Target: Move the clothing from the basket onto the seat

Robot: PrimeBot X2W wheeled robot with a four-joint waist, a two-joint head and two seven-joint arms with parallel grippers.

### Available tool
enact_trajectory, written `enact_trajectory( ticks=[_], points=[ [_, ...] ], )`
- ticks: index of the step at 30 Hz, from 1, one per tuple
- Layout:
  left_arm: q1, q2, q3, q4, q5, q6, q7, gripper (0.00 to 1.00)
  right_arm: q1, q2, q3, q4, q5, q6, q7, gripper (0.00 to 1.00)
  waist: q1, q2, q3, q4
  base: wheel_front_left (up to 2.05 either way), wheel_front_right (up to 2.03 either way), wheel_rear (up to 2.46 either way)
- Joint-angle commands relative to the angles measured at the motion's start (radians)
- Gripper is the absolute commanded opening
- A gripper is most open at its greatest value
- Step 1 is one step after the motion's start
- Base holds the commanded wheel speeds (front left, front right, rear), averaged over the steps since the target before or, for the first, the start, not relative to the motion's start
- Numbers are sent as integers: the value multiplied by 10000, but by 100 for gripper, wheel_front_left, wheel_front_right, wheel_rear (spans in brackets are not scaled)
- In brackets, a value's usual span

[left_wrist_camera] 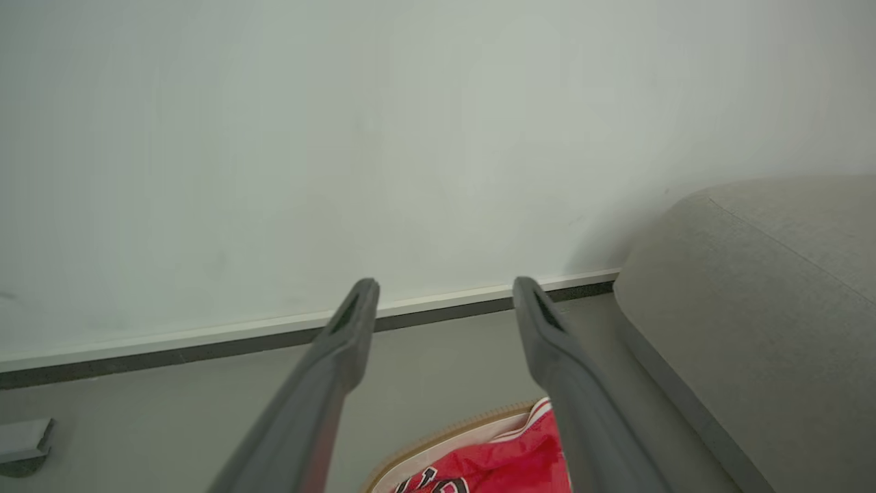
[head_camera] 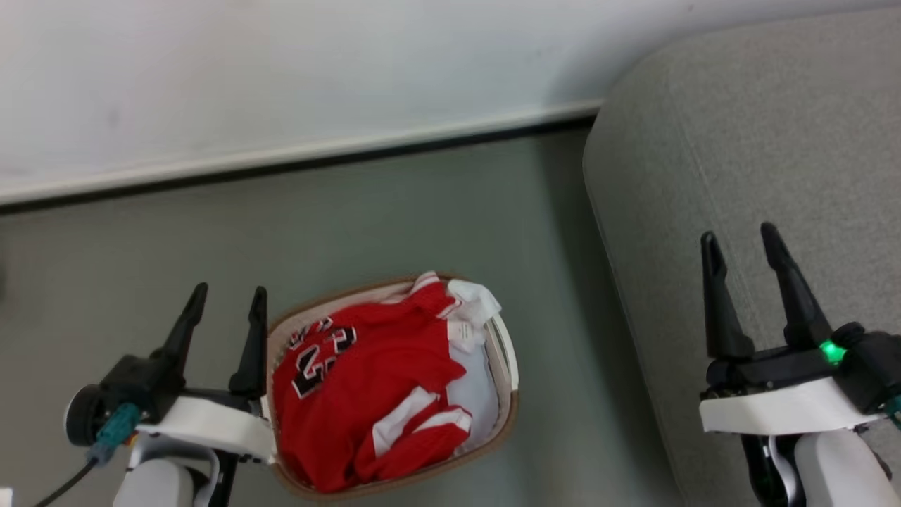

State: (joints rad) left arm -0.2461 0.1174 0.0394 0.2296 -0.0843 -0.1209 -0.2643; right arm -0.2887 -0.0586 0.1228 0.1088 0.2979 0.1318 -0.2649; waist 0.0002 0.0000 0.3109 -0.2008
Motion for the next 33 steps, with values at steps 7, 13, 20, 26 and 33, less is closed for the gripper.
enact_trajectory(
  ticks=[7, 13, 20, 26, 33],
  points=[
    [-1622, 874, -1510, 2375, -972, -96, 266, 100, -709, 86, -277, -799, 263, -21, 8, 100, -2, 0, 2041, -486, 0, 0, 0],
    [-2851, 1818, -3707, 3723, -2289, -82, 1045, 100, -1075, 84, -399, -1292, 575, -21, 8, 100, -2, 0, 2932, -742, 0, 0, 0],
    [-3998, 2787, -6072, 4592, -4143, -84, 2360, 100, -1385, 83, -243, -1521, 938, -21, 8, 100, -2, 0, 3787, -1241, 0, 0, 0],
    [-4818, 3721, -7950, 4812, -5253, -84, 3779, 100, -1574, 84, -137, -1702, 1313, -21, 8, 100, -2, 0, 4603, -1649, 0, 0, 0],
    [-5498, 4318, -9386, 5025, -6150, -85, 4777, 100, -1636, 86, -174, -1824, 1604, -21, 8, 100, -2, 0, 5242, -1885, 0, 0, 0]
  ],
)
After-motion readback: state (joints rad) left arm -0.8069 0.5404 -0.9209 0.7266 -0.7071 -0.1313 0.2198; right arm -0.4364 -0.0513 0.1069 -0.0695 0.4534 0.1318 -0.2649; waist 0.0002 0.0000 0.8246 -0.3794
